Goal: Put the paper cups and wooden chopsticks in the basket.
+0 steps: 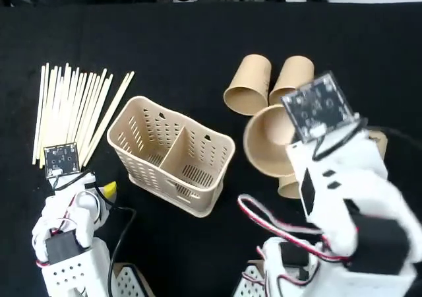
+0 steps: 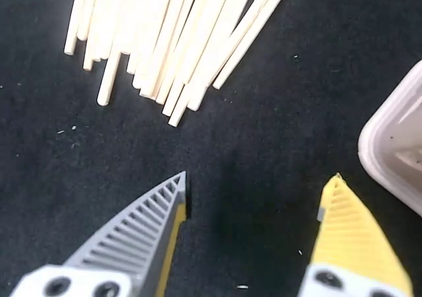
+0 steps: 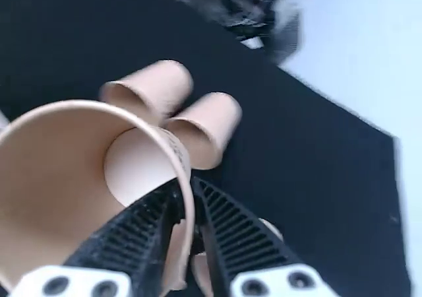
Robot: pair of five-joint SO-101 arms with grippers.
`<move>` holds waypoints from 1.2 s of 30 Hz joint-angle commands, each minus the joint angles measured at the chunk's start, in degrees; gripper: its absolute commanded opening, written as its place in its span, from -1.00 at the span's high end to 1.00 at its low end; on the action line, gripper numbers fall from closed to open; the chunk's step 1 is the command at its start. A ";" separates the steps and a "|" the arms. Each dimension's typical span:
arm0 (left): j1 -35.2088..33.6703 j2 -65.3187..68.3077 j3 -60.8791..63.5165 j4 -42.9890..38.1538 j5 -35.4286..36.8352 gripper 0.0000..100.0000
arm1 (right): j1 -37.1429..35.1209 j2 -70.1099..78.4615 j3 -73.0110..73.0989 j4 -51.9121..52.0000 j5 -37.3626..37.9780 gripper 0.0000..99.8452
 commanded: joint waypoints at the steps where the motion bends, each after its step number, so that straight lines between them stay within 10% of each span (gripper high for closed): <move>1: 0.13 -0.35 -0.13 -0.97 -0.53 0.37 | -6.77 11.12 -20.53 6.68 -5.01 0.98; 20: 0.13 -0.35 1.01 -3.08 -0.53 0.37 | -31.03 12.62 -19.82 6.77 -11.69 0.98; 36: 0.13 -0.35 1.01 -3.08 -0.53 0.37 | -30.95 11.47 -4.26 3.52 -11.34 0.97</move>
